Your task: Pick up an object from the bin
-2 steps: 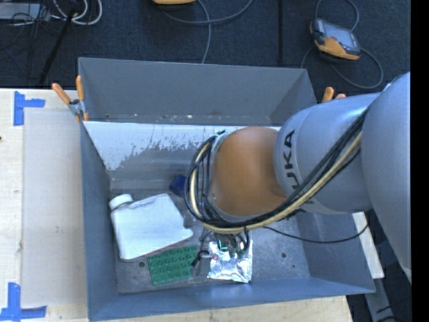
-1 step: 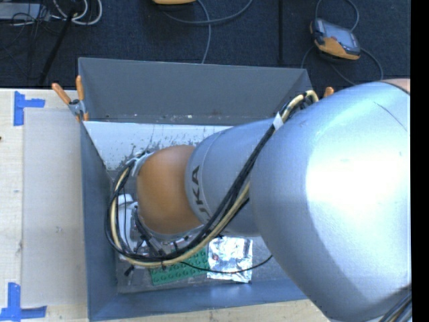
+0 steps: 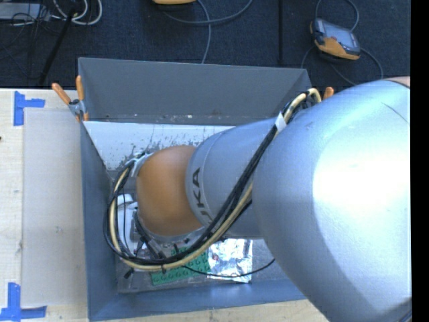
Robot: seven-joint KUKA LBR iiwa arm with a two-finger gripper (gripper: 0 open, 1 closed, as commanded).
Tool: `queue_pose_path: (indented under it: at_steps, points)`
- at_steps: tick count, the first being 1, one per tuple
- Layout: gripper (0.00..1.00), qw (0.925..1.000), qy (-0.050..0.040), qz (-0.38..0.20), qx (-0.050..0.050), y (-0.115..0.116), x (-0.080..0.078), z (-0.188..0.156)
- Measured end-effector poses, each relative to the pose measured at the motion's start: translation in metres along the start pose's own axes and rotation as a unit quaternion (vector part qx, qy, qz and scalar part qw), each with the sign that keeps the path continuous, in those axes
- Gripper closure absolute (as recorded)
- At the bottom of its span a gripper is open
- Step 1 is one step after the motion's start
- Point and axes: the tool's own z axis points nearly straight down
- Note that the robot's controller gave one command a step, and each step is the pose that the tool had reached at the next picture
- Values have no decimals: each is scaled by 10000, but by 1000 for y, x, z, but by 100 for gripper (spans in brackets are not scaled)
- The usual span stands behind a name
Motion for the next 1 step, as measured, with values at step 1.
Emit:
queue_pose_path:
  at_steps: [1]
  points:
    - [0, 10000, -26, 35, -9, -5, 3, 8]
